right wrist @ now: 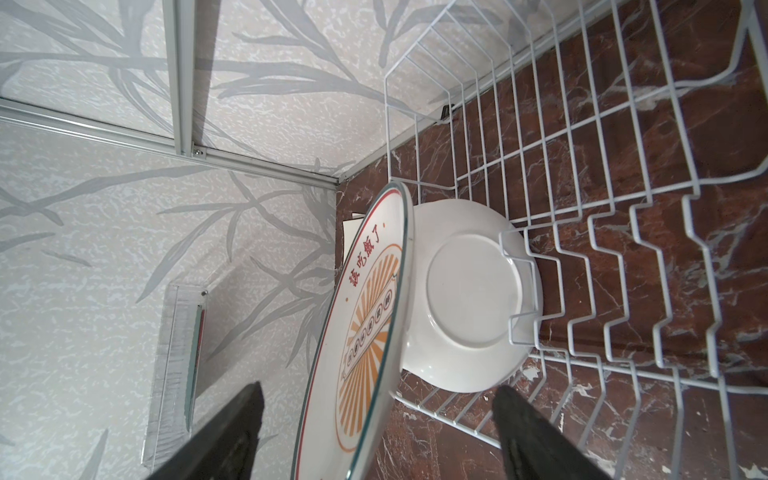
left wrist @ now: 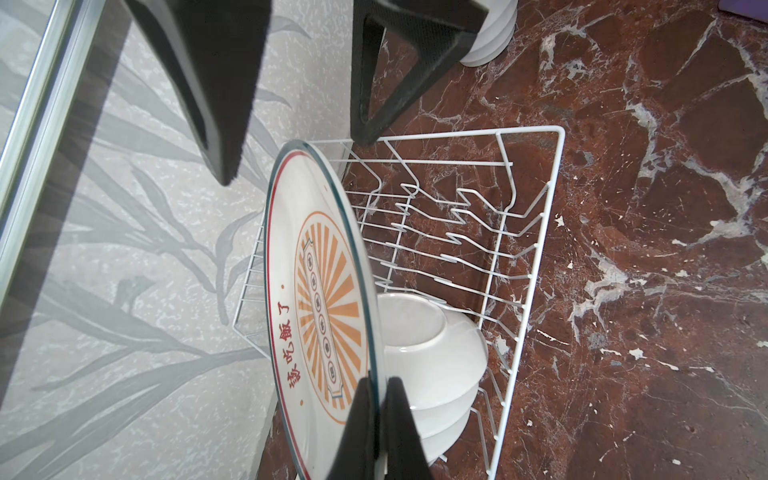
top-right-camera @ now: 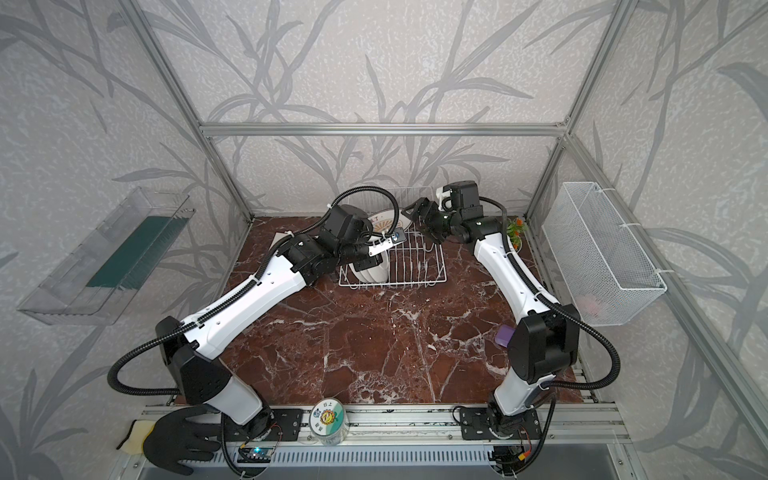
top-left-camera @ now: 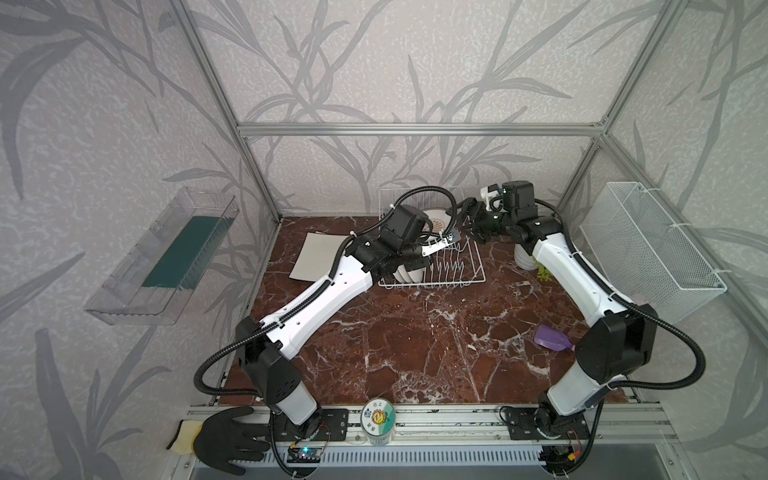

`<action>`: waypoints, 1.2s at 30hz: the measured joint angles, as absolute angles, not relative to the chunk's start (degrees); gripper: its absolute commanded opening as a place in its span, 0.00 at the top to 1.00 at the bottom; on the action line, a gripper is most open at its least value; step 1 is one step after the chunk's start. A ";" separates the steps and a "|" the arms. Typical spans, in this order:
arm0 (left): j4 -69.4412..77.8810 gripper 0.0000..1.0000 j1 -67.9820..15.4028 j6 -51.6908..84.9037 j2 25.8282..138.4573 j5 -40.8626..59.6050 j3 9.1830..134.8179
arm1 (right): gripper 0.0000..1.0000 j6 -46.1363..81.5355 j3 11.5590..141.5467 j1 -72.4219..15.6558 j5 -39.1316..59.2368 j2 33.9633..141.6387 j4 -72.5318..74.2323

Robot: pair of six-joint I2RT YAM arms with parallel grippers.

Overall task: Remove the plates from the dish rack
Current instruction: 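Carry the printed plate toward the right gripper while the right gripper reaches in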

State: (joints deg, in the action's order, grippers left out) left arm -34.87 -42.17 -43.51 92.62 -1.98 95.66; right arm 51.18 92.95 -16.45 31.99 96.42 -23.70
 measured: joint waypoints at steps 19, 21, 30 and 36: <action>-30.55 1.00 -43.51 -49.58 90.91 -4.05 89.54 | 0.62 53.56 92.36 -17.30 33.54 97.54 -25.63; -30.15 1.00 -43.55 -49.91 90.54 -4.19 88.86 | 0.65 53.65 92.36 -17.30 33.61 98.13 -25.58; -29.56 1.00 -44.07 -50.57 89.30 -4.12 87.85 | 0.74 54.30 92.07 -17.30 34.26 99.83 -25.54; -29.56 1.00 -44.31 -50.72 89.30 -3.81 87.57 | 0.87 54.94 92.07 -17.32 34.76 100.09 -25.06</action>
State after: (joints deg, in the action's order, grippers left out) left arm -29.56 -44.31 -50.72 89.30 -3.81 87.57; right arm 54.94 92.07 -17.32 34.76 100.09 -25.06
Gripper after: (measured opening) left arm 0.058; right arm 0.180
